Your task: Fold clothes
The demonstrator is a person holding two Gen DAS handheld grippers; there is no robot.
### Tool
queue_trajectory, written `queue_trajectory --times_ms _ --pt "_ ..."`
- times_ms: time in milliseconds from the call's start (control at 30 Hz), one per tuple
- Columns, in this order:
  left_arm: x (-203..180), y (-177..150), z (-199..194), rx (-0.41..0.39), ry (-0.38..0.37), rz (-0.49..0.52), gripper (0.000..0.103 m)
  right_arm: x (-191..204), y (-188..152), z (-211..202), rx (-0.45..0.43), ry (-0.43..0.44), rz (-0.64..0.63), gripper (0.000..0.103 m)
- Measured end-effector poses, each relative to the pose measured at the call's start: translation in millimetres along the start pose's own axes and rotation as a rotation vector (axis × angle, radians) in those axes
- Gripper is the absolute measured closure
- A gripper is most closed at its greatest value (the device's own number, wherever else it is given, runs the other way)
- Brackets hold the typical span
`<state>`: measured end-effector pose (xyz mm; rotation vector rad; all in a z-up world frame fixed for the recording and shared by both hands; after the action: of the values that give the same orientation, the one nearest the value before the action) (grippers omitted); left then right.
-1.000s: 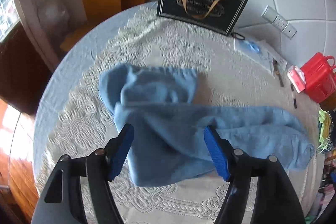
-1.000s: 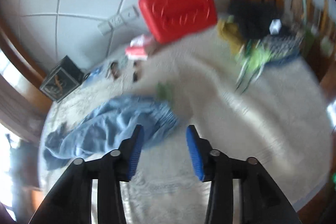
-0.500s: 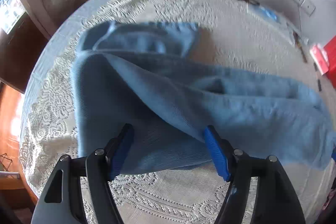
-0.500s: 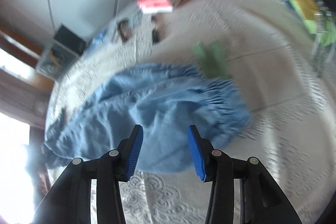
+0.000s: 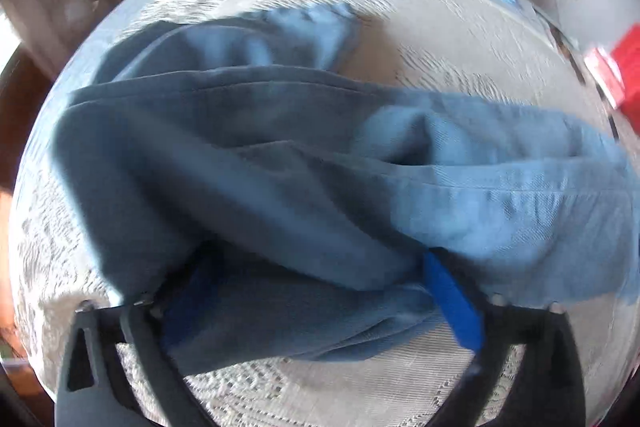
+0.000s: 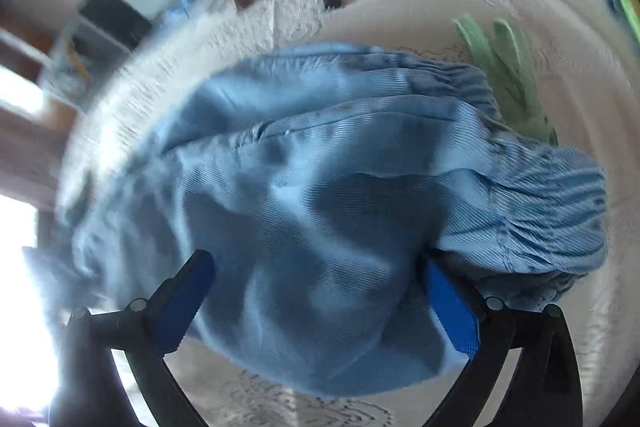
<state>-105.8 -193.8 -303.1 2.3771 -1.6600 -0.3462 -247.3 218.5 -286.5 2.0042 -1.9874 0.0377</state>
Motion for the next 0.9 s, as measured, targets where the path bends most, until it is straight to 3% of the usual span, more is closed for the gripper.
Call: queue_trajectory --times_ms 33,67,133,233,367,533,600,667,733,767,800,833,867,900 --pt "1 1 -2 0.019 -0.006 -0.011 0.002 0 2 -2 0.006 -0.033 0.008 0.023" --pt "4 3 -7 0.025 -0.022 -0.029 0.009 -7 3 -9 -0.002 -0.043 0.041 0.057" --pt "15 9 -29 -0.012 -0.052 -0.060 0.011 -30 7 -29 -0.027 0.017 0.145 0.076" --pt "39 29 -62 -0.098 -0.012 -0.079 0.011 -72 9 -67 -0.085 0.008 0.262 0.075" --pt "71 53 -63 -0.090 0.004 -0.163 0.011 -101 20 -92 -0.095 0.003 0.376 0.059" --pt "85 64 -22 0.014 0.044 -0.189 0.011 -93 42 -67 -0.003 0.019 0.443 0.055" --pt "82 63 -10 0.020 0.058 -0.183 0.011 -89 53 -49 0.017 0.002 0.467 0.051" --pt "79 61 -4 0.012 0.075 -0.169 0.011 -87 61 -28 0.041 -0.038 0.464 0.035" --pt "77 59 -4 -0.003 0.097 -0.136 0.016 -79 64 -13 0.051 -0.103 0.392 0.034" --pt "78 58 -7 -0.009 0.119 -0.125 0.030 -74 65 -14 0.041 -0.145 0.337 0.041" --pt "80 56 -12 -0.015 0.134 -0.121 0.037 -70 65 -16 0.038 -0.179 0.296 0.050" --pt "83 52 -17 -0.019 0.110 -0.134 0.046 -67 62 -20 0.026 -0.196 0.263 0.062" --pt "86 48 -22 -0.022 0.086 -0.149 0.057 -67 57 -28 0.008 -0.181 0.245 0.081" --pt "91 44 -29 -0.022 0.059 -0.171 0.061 -67 52 -35 -0.007 -0.161 0.232 0.093"
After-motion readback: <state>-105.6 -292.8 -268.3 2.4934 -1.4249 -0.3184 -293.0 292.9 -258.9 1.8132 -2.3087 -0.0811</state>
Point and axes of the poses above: each gripper's, at about its wrist camera, not at the fingertips, and z roughly the way its jaws point, x to its left, y to its top, the point moved 4 cm from there along z, roughly the way its jaws point, and after that the axes turned 3 degrees about -y, right-handed, at the moved point
